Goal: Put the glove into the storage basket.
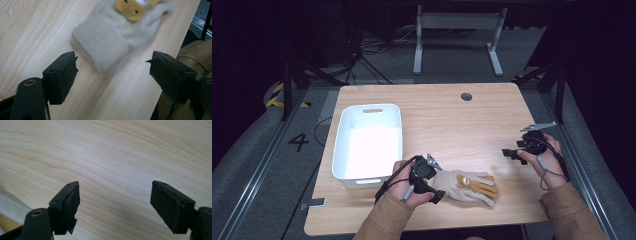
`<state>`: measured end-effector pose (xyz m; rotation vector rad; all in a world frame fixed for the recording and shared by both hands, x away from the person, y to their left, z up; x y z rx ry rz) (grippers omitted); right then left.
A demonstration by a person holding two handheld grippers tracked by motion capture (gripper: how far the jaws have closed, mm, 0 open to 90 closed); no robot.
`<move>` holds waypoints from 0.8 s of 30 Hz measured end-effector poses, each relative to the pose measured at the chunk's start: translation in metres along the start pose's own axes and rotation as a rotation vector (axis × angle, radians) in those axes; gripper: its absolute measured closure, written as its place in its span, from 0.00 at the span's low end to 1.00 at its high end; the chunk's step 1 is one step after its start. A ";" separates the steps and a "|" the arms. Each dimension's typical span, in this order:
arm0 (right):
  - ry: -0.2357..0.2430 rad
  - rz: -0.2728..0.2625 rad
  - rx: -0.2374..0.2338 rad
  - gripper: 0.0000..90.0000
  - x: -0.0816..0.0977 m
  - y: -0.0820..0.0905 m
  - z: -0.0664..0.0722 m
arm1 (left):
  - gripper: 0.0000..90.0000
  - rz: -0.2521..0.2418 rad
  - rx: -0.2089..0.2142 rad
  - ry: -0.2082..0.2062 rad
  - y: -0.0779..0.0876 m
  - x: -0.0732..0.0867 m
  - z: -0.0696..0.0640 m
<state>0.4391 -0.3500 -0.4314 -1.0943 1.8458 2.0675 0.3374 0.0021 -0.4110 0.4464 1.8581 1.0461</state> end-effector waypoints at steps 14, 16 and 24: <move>0.006 0.034 -0.031 0.23 0.001 0.001 -0.006 | 0.25 0.039 -0.033 -0.174 0.003 -0.021 -0.009; 0.008 0.037 -0.029 0.24 0.001 0.001 -0.006 | 0.23 0.050 -0.044 -0.190 0.003 -0.023 -0.010; 0.006 0.034 -0.057 0.24 0.001 0.003 -0.007 | 0.22 0.099 -0.003 -0.327 -0.019 -0.036 -0.013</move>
Point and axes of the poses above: each handheld gripper's, and its own axes: y roughly backward along the jaws, x roughly out of its underside, z roughly to its left, the point moved 3 cm from there along -y, roughly forward along the jaws, and after that the axes turned 5 degrees about x, right-handed, at the moved point
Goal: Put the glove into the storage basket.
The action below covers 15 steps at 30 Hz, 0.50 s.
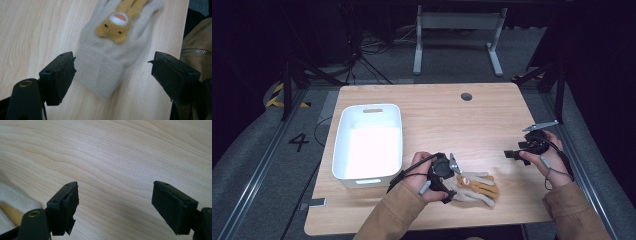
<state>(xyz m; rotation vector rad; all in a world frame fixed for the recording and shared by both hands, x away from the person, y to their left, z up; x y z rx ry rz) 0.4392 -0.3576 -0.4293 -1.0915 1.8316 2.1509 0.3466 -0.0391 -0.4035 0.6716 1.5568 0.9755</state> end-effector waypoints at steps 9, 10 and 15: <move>-0.002 -0.003 -0.012 0.22 0.001 0.001 -0.001 | 0.22 0.007 0.039 -0.019 -0.014 -0.008 0.008; -0.003 -0.006 -0.013 0.22 0.002 0.001 -0.001 | 0.22 0.007 0.046 -0.018 -0.015 -0.008 0.009; -0.017 -0.020 -0.016 0.22 0.010 0.008 -0.005 | 0.21 0.009 0.058 -0.007 -0.024 -0.009 0.014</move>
Point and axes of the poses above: each handheld gripper's, and its own axes: y roughly backward along the jaws, x roughly out of its underside, z roughly to its left, the point moved 3 cm from there along -y, roughly forward along the jaws, and after that the axes turned 5 degrees about x, right-handed, at the moved point
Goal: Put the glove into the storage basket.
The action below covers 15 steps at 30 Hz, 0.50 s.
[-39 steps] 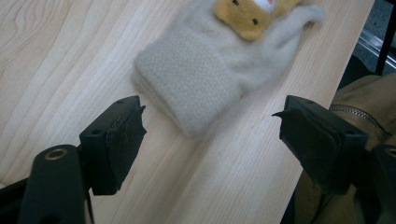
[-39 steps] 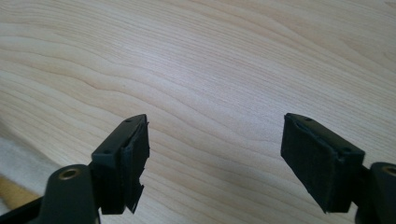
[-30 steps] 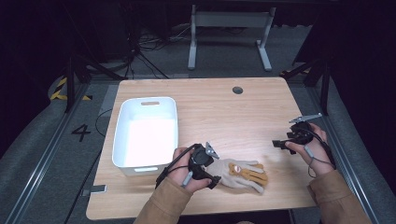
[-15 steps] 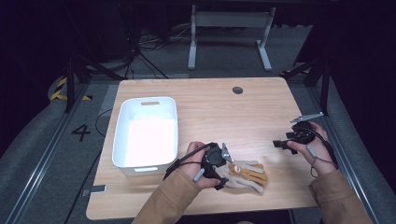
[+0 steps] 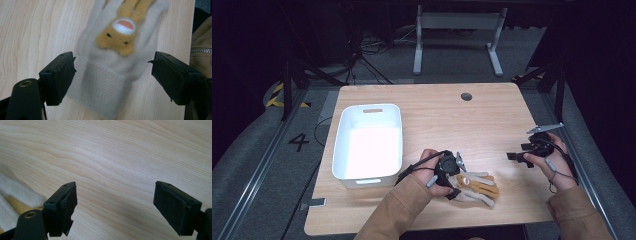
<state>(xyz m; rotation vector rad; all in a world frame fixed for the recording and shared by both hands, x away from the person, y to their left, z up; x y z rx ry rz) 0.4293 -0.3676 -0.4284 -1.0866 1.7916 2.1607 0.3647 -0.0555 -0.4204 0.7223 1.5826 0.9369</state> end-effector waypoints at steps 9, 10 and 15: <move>-0.008 -0.022 -0.009 0.22 0.008 0.004 -0.005 | 0.20 -0.016 0.021 -0.004 -0.009 0.000 0.008; -0.006 -0.024 -0.013 0.22 0.007 0.004 -0.004 | 0.20 -0.018 0.027 -0.002 -0.010 0.000 0.009; 0.001 -0.017 -0.021 0.23 0.007 0.002 -0.003 | 0.20 -0.005 0.039 0.003 -0.019 0.002 0.017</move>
Point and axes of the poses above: each handheld gripper's, and its own axes: y roughly backward along the jaws, x roughly out of its underside, z roughly to its left, the point moved 3 cm from there along -y, roughly forward along the jaws, and after that the axes turned 5 degrees about x, right-handed, at the moved point
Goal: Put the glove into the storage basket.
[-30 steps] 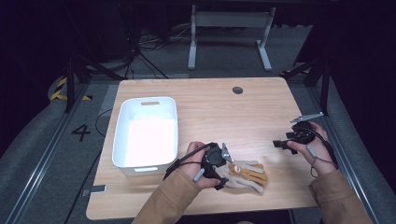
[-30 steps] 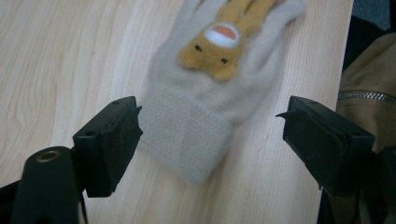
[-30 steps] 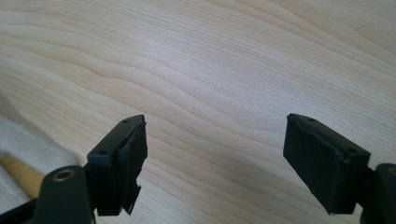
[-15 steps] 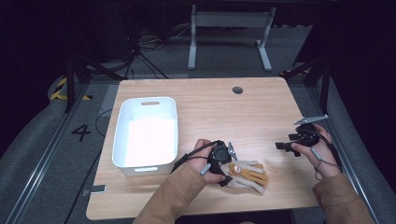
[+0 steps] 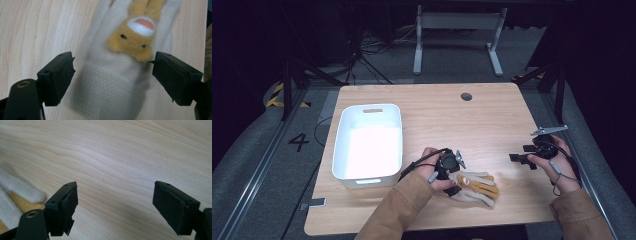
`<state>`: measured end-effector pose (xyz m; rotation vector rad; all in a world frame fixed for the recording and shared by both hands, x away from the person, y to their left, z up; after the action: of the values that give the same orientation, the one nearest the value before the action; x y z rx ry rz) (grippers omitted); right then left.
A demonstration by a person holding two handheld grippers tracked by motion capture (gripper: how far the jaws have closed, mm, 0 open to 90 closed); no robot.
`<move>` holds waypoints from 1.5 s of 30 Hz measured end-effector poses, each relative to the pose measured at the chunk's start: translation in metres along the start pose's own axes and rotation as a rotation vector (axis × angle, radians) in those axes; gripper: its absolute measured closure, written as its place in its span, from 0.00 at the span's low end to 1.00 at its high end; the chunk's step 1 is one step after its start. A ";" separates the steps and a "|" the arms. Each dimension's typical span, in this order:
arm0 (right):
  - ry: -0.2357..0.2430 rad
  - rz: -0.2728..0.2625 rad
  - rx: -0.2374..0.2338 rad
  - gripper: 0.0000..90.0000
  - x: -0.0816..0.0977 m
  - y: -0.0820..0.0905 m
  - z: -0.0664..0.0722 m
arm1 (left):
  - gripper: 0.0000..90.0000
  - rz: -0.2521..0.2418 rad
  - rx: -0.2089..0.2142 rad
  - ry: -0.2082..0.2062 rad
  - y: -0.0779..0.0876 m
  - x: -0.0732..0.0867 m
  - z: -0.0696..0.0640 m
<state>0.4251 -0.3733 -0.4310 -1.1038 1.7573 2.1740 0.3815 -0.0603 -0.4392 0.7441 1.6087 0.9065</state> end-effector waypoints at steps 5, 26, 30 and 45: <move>0.010 0.001 -0.018 0.23 0.000 -0.001 0.002 | 0.20 0.015 0.016 0.006 -0.008 0.003 0.000; 0.032 -0.009 -0.049 0.24 -0.002 -0.001 0.008 | 0.17 0.023 0.006 -0.013 -0.022 0.013 -0.013; 0.035 -0.011 -0.049 0.24 -0.002 -0.002 0.008 | 0.16 0.028 -0.005 -0.030 -0.030 0.012 -0.012; 0.030 -0.006 -0.053 0.24 -0.002 -0.003 0.008 | 0.15 0.042 -0.008 -0.059 -0.041 0.007 -0.012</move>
<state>0.4243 -0.3643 -0.4320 -1.1582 1.7161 2.2241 0.3676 -0.0774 -0.4768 0.7946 1.5423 0.9125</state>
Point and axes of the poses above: each handheld gripper's, and its own axes: y roughly backward along the jaws, x roughly out of its underside, z roughly to its left, the point moved 3 cm from there along -y, roughly forward along the jaws, and after that the axes turned 5 degrees about x, right-handed, at the moved point
